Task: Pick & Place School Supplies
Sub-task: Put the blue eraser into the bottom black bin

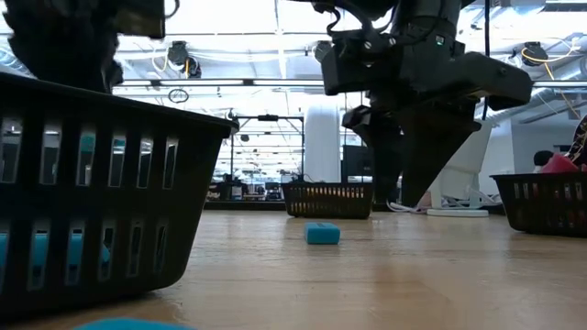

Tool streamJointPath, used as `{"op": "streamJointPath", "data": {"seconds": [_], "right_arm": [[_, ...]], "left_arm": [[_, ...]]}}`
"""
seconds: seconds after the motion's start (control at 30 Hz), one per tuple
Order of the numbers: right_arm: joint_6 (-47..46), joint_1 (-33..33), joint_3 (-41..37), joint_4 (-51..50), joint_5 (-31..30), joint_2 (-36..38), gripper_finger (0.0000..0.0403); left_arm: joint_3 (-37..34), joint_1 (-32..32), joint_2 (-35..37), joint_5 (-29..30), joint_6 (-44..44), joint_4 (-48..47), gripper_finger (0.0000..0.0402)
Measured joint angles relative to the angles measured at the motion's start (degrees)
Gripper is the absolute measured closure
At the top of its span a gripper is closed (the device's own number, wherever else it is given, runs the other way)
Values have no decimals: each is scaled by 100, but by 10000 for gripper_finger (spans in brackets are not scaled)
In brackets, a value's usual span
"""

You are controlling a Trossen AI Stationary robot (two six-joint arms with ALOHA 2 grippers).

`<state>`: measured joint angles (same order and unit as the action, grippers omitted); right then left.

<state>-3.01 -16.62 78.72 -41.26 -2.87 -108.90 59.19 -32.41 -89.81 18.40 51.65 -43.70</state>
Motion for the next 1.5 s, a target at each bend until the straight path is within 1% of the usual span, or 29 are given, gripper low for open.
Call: {"op": "streamJointPath", "data": {"seconds": [0.1, 0.27, 0.47, 0.53, 0.67, 0.73, 0.87, 1.07, 1.2, 1.4, 1.5], "right_arm": [[2, 10, 0, -51, -49, 0, 216], [67, 15, 0, -96, -425, 0, 216], [107, 56, 0, -4, -506, 213, 216], [89, 80, 0, -8, -636, 326, 216], [110, 94, 0, 8, -968, 593, 216], [136, 92, 0, 58, -1059, 698, 216], [229, 90, 0, 218, -1068, 894, 216], [372, 104, 0, 469, -1090, 1053, 216], [374, 118, 0, 459, -1088, 1051, 216], [387, 118, 0, 489, -1088, 1051, 216], [380, 118, 0, 483, -1088, 1051, 216]], "left_arm": [[160, -132, 1, 19, 65, -13, 356], [295, -387, -34, 14, 261, 199, 356], [303, -684, -30, -32, 389, 862, 356], [309, -755, -97, -57, 403, 1073, 356], [309, -828, -357, -394, 366, 1384, 356], [312, -828, -557, -667, 280, 1585, 356], [312, -810, -841, -902, 166, 1619, 356], [312, -703, -987, -1044, -115, 1745, 356], [345, -665, -956, -931, -190, 1671, 356], [932, -671, -898, -650, -443, 779, 356], [1071, -671, -895, -633, -684, 905, 356]]}}
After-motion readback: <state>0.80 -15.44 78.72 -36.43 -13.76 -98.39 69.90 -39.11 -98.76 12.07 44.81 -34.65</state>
